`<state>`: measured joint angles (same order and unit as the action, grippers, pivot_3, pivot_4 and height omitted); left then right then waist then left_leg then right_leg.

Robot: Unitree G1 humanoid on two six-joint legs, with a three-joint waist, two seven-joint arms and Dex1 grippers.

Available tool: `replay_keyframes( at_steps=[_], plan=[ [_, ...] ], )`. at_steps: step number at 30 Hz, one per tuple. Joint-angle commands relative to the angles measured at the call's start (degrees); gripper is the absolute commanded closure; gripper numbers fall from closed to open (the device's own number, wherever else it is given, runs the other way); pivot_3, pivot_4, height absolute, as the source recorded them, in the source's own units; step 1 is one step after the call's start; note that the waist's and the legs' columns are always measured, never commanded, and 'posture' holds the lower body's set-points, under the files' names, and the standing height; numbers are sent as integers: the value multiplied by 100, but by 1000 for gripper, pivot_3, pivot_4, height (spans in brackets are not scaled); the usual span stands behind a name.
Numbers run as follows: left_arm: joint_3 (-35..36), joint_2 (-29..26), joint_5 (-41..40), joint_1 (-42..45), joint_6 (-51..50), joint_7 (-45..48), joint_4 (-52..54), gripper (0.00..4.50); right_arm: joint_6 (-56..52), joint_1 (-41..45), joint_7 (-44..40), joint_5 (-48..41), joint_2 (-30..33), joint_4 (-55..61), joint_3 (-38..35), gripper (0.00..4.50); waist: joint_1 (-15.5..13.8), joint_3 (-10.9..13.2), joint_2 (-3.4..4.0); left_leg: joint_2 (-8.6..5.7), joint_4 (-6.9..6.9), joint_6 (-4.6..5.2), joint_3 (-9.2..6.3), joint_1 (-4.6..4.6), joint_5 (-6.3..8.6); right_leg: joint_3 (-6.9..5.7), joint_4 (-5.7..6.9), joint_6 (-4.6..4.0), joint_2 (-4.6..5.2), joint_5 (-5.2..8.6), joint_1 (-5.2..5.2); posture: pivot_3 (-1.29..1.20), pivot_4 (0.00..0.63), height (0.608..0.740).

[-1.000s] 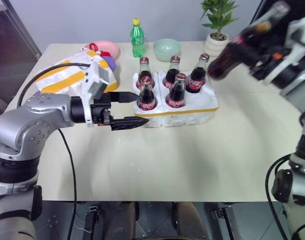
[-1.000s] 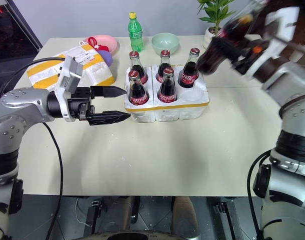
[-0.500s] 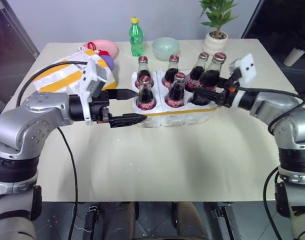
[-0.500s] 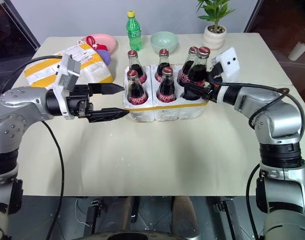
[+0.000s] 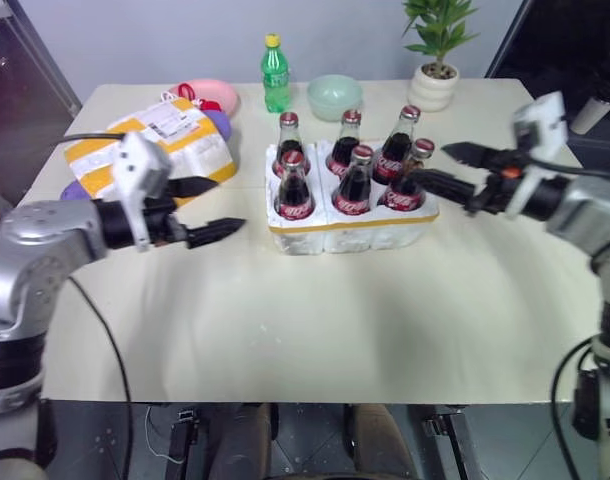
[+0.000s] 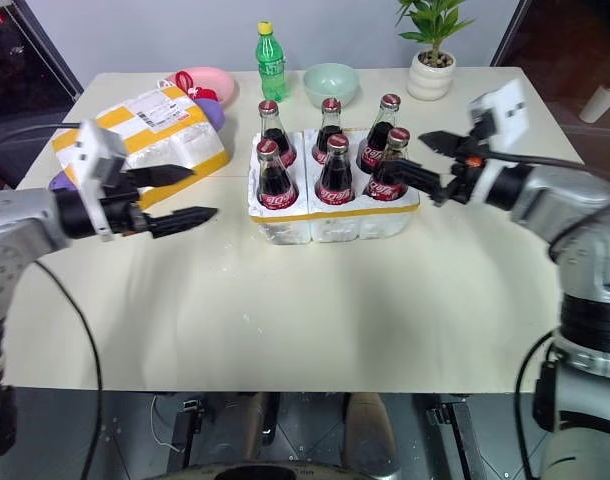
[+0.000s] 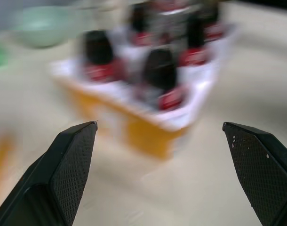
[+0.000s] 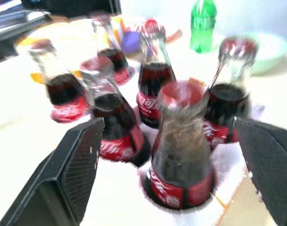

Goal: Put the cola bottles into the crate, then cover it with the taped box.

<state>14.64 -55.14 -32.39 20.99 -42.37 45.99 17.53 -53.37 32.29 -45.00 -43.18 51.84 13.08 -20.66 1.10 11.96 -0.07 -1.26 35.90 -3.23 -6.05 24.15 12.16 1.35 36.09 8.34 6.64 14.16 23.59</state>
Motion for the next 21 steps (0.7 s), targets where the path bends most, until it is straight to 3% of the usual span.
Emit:
replay_keyframes(
  at_steps=[1, 5, 8, 16, 21],
  plan=[
    [561, -562, 1415, -812, 830, -605, -420, 0, -123, -405, -596, -379, 603, 255, -794, 40, 1, 0, 1, 0, -1, 0, 1, -2, 0, 0, 0, 0, 0, 0, 0, 0, 150, 739],
    [583, -1069, 3003, -1865, 1739, -1495, -1327, 0, -284, -1010, -1230, -870, 1035, 572, -1431, 40, -2, -1, -1, 4, 0, 0, 9, -13, 0, 2, 0, -22, 0, 12, -8, 0, 150, 739],
    [239, -1124, 3666, -2018, 2419, -1920, -1925, 0, -346, -1121, -1296, -1188, 1032, 694, -1573, 40, -16, -2, -2, 7, 6, -1, 16, -14, 1, 3, -6, -25, 4, 14, -11, 0, 150, 739],
    [-1529, -320, 5124, 371, 4361, -3062, -5050, 0, -451, -1230, -1245, -2039, 937, 1252, -1514, 40, -159, -12, -20, 7, 15, -3, 19, -2, 0, -2, -7, -7, 8, 3, -12, 0, 150, 739],
    [-2190, 86, 5632, 1537, 5166, -3438, -6831, 0, -461, -1294, -926, -2407, 956, 1481, -1652, 40, -144, -17, -31, 6, 14, -2, 17, -2, 0, -8, 3, 3, 8, -3, -12, 0, 150, 739]
  ],
)
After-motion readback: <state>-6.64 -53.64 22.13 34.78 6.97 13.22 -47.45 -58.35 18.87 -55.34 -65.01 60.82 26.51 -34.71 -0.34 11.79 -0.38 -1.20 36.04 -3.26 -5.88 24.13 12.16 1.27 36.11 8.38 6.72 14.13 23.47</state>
